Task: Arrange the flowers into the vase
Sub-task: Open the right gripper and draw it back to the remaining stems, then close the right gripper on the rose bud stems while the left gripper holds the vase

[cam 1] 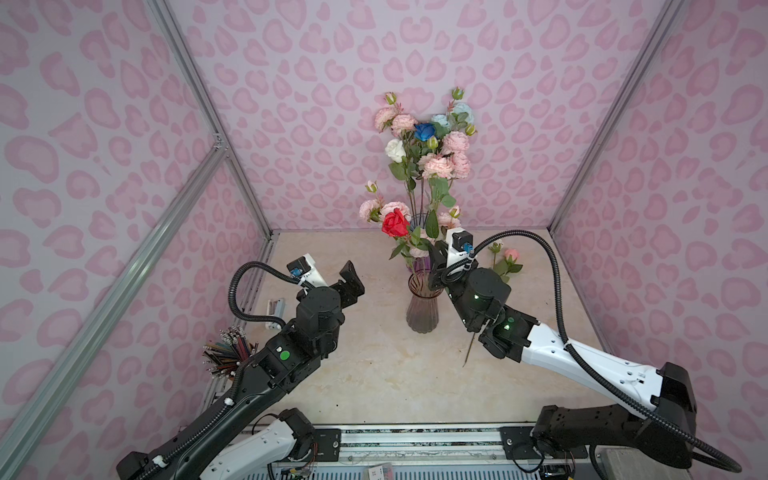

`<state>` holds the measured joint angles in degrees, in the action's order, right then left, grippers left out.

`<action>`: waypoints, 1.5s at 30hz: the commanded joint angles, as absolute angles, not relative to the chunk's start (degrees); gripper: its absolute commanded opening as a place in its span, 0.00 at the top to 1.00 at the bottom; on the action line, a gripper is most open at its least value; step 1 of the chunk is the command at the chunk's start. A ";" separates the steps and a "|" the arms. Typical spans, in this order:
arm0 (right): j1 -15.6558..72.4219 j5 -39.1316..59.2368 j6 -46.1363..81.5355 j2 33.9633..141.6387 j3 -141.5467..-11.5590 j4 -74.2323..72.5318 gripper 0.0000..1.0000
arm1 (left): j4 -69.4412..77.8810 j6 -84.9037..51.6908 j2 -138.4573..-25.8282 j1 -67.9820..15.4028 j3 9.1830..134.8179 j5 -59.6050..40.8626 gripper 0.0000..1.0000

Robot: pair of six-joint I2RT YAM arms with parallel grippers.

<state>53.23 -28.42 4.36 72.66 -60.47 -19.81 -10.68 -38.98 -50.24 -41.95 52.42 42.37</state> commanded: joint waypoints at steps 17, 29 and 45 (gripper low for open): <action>34.42 -32.62 22.69 61.38 -46.93 -2.14 0.68 | -10.55 -38.43 -52.12 -41.78 53.56 33.98 0.11; 16.75 -20.43 31.27 68.09 -47.41 4.95 0.68 | -10.54 -37.44 -52.54 -41.83 53.83 31.65 0.12; 5.82 -10.60 33.84 91.94 -57.58 12.20 0.71 | -9.38 -39.15 -54.62 -41.82 54.53 17.34 0.16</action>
